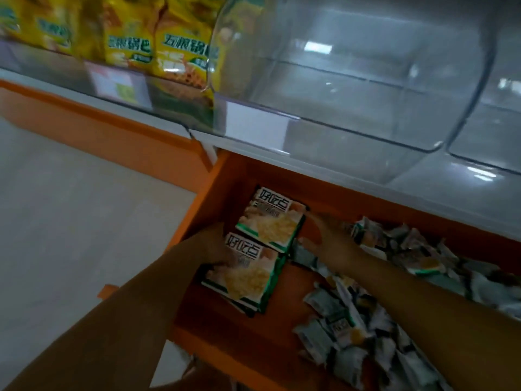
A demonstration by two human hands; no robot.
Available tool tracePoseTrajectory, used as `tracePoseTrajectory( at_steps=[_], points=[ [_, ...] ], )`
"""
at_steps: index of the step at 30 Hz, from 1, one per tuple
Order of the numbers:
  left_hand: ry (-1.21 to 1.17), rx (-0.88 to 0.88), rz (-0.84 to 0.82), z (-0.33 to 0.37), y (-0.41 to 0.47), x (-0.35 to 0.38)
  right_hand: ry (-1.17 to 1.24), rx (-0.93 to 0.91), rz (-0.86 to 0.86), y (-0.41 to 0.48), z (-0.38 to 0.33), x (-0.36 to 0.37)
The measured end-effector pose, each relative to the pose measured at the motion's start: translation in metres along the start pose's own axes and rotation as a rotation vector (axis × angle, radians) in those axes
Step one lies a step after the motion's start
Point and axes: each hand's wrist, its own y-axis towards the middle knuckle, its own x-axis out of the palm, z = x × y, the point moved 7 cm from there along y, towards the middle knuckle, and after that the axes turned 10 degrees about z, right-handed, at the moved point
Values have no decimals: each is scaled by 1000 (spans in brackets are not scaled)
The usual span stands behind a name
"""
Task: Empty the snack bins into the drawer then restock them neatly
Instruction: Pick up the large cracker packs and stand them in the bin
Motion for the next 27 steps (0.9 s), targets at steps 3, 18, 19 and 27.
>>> tracePoseTrajectory(
  at_steps=[3, 18, 19, 27],
  points=[
    [-65, -20, -32, -3, -1, 10, -10, 76, -22, 34, -3, 14],
    [-119, -7, 71, 23, -38, 4, 259, 231, 56, 13, -10, 1],
    [-123, 16, 82, 28, -46, 3, 256, 196, 76, 4, -16, -6],
    [-105, 283, 217, 92, -135, -46, 279, -162, 336, -97, -84, -102]
  ],
)
